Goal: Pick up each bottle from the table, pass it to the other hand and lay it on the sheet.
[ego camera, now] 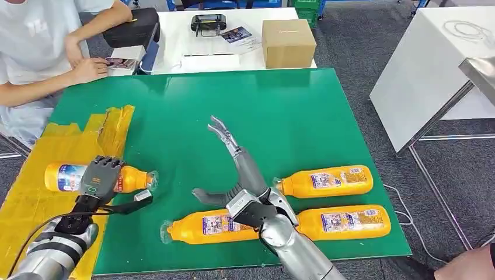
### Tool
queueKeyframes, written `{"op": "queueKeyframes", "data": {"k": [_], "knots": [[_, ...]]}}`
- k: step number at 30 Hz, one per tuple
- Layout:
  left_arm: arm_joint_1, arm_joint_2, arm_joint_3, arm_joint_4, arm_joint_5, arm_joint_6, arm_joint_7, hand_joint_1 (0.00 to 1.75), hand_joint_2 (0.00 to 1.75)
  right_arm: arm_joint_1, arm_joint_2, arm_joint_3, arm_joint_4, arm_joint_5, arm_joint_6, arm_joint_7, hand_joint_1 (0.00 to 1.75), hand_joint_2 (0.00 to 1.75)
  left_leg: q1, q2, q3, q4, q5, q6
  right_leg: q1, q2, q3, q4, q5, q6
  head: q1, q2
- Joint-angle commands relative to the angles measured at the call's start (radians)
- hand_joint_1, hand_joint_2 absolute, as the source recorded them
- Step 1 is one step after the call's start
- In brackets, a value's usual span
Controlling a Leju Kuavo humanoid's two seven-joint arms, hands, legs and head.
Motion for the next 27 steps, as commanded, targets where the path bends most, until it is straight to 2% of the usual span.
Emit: {"op": "queueKeyframes", "data": {"k": [1, 3, 4, 5, 6, 7, 26, 27], "knots": [[-0.090, -0.057, 0.142, 0.275, 0.016, -0.002, -0.064, 1.75, 1.75, -0.048, -0.023, 0.035, 0.066, -0.010, -0.013, 0.001, 0.00, 1.75, 0.001, 0.000, 0.004, 0.000, -0.001, 0.001, 0.001, -0.002, 0.005, -0.002, -0.001, -0.001, 0.000, 0.000], [-0.096, -0.059, 0.160, 0.310, 0.034, -0.002, -0.080, 1.75, 1.75, -0.049, -0.021, 0.032, 0.069, -0.010, -0.013, 0.002, 0.00, 1.75, 0.000, 0.001, 0.004, -0.001, -0.001, 0.001, 0.000, 0.000, 0.004, -0.001, 0.000, 0.000, 0.000, 0.000], [-0.096, -0.059, 0.160, 0.310, 0.034, -0.002, -0.080, 1.59, 1.75, -0.049, -0.021, 0.032, 0.069, -0.010, -0.013, 0.002, 0.00, 1.75, 0.000, 0.001, 0.004, -0.001, -0.001, 0.001, 0.001, 0.000, 0.005, -0.002, 0.000, -0.001, 0.000, 0.000], [-0.101, -0.062, 0.176, 0.337, 0.051, -0.003, -0.093, 0.66, 1.75, -0.049, -0.021, 0.030, 0.071, -0.009, -0.013, 0.003, 0.00, 1.75, 0.000, 0.001, 0.004, -0.001, -0.001, 0.001, 0.001, 0.000, 0.005, -0.002, -0.001, -0.001, 0.000, 0.000], [-0.101, -0.062, 0.178, 0.340, 0.054, -0.006, -0.095, 0.44, 1.75, -0.049, -0.021, 0.030, 0.071, -0.008, -0.013, 0.004, 0.00, 1.75, 0.000, 0.001, 0.004, -0.001, -0.001, 0.001, 0.000, 0.000, 0.004, -0.001, 0.000, 0.000, 0.000, 0.000], [-0.101, -0.062, 0.179, 0.342, 0.057, -0.007, -0.099, 0.00, 1.75, -0.049, -0.021, 0.030, 0.072, -0.008, -0.013, 0.004, 0.00, 1.75, 0.000, 0.001, 0.005, -0.001, -0.001, 0.001, 0.000, 0.001, 0.005, -0.001, 0.000, -0.001, -0.001, 0.000], [-0.097, -0.057, 0.188, 0.353, 0.060, -0.026, -0.099, 0.00, 1.75, -0.053, -0.020, 0.026, 0.080, -0.001, -0.014, 0.008, 0.00, 1.75, 0.000, 0.002, 0.007, -0.001, 0.000, 0.001, 0.001, 0.001, 0.007, -0.001, 0.001, -0.001, 0.000, 0.000], [-0.092, -0.061, 0.214, 0.345, 0.096, -0.030, -0.144, 0.00, 1.75, -0.055, -0.018, 0.023, 0.088, 0.004, -0.015, 0.010, 0.00, 1.75, 0.000, 0.002, 0.007, -0.001, 0.000, 0.001, 0.000, 0.001, 0.007, 0.000, 0.000, 0.000, 0.000, 0.000]]}}
